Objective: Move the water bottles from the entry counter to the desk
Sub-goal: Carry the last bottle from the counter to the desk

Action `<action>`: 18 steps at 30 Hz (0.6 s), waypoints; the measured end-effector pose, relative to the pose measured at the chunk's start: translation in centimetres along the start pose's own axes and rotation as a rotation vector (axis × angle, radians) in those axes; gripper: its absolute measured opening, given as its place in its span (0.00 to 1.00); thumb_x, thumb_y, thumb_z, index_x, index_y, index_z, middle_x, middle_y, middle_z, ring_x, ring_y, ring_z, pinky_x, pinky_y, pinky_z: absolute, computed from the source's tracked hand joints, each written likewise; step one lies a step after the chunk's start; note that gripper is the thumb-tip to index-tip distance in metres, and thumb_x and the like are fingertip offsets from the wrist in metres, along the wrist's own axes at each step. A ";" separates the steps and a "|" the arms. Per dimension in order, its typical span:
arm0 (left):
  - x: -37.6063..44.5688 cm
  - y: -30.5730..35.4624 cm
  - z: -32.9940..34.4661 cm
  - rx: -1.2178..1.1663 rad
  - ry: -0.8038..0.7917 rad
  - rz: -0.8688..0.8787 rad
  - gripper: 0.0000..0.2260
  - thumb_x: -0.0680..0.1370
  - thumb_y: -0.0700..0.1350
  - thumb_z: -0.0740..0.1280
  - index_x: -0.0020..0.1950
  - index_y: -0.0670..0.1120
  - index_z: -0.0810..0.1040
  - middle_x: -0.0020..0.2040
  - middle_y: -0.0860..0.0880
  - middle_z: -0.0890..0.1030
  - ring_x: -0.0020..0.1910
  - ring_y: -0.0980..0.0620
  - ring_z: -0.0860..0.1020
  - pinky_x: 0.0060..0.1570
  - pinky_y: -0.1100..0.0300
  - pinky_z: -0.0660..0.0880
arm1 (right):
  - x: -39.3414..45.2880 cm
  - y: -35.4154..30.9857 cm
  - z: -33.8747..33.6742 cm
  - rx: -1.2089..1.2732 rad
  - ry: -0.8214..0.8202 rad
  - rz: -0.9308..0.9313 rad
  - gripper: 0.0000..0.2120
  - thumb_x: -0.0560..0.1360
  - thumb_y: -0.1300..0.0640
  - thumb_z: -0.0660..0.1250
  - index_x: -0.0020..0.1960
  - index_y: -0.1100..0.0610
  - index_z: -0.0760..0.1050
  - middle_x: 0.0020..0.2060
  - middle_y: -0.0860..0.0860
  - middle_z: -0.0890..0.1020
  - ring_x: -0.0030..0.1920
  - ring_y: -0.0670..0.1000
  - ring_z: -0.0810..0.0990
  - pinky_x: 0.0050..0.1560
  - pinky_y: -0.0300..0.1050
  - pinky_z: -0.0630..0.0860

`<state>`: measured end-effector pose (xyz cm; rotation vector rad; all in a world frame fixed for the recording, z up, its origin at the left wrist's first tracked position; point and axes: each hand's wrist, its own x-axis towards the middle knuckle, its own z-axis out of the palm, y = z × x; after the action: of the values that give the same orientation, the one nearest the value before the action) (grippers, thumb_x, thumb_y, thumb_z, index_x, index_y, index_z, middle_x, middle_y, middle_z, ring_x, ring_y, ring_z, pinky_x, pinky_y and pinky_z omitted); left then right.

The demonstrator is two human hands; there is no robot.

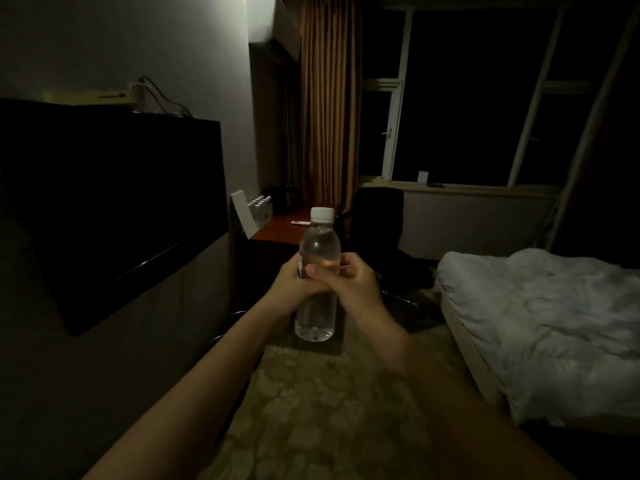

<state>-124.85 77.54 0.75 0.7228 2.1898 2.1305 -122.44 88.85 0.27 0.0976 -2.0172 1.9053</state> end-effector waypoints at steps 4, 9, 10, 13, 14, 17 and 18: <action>9.0 -3.4 3.2 -0.014 -0.011 -0.027 0.18 0.71 0.35 0.69 0.60 0.41 0.73 0.54 0.43 0.80 0.53 0.47 0.80 0.48 0.57 0.78 | 9.1 3.8 -4.2 -0.042 -0.010 -0.017 0.11 0.64 0.48 0.75 0.40 0.45 0.73 0.37 0.44 0.81 0.38 0.40 0.80 0.30 0.29 0.72; 20.3 -7.7 6.7 -0.027 0.043 -0.043 0.19 0.71 0.34 0.69 0.61 0.42 0.72 0.53 0.45 0.80 0.51 0.49 0.80 0.42 0.62 0.77 | 21.2 9.3 -8.7 -0.059 -0.068 -0.045 0.15 0.57 0.42 0.74 0.38 0.43 0.73 0.39 0.45 0.81 0.41 0.42 0.81 0.34 0.33 0.74; 22.7 -8.5 7.3 -0.027 0.051 -0.052 0.19 0.71 0.35 0.69 0.61 0.42 0.72 0.54 0.44 0.79 0.52 0.48 0.80 0.45 0.59 0.77 | 23.7 10.2 -9.4 -0.055 -0.072 -0.042 0.15 0.56 0.41 0.74 0.38 0.42 0.73 0.40 0.45 0.81 0.42 0.43 0.81 0.35 0.34 0.74; 29.7 -10.5 8.7 -0.017 0.084 -0.071 0.20 0.71 0.35 0.69 0.61 0.43 0.72 0.56 0.43 0.78 0.54 0.46 0.79 0.50 0.54 0.77 | 31.2 12.6 -11.3 -0.058 -0.104 -0.029 0.15 0.54 0.39 0.74 0.38 0.40 0.74 0.40 0.45 0.81 0.43 0.42 0.81 0.34 0.33 0.74; 32.0 -11.1 8.9 -0.014 0.092 -0.072 0.19 0.71 0.35 0.69 0.61 0.44 0.72 0.55 0.44 0.79 0.54 0.47 0.79 0.49 0.56 0.77 | 33.5 13.3 -11.8 -0.058 -0.108 -0.027 0.15 0.55 0.38 0.74 0.38 0.39 0.74 0.40 0.44 0.81 0.42 0.42 0.81 0.33 0.32 0.74; 39.0 -13.3 9.4 -0.001 0.089 -0.075 0.17 0.71 0.36 0.70 0.58 0.48 0.73 0.53 0.47 0.79 0.52 0.50 0.80 0.44 0.61 0.76 | 40.4 15.8 -13.2 -0.043 -0.109 -0.029 0.14 0.55 0.38 0.74 0.37 0.38 0.74 0.38 0.44 0.81 0.38 0.39 0.81 0.29 0.28 0.72; 40.6 -13.9 9.3 0.000 0.085 -0.078 0.17 0.71 0.37 0.70 0.57 0.49 0.74 0.53 0.48 0.80 0.52 0.50 0.80 0.43 0.62 0.76 | 41.9 16.3 -13.5 -0.042 -0.105 -0.028 0.13 0.55 0.39 0.74 0.36 0.38 0.74 0.37 0.44 0.81 0.37 0.38 0.81 0.29 0.27 0.72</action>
<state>-162.69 99.83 -0.52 0.5463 2.2196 2.1617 -163.42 111.62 -2.10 0.2183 -2.1106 1.8761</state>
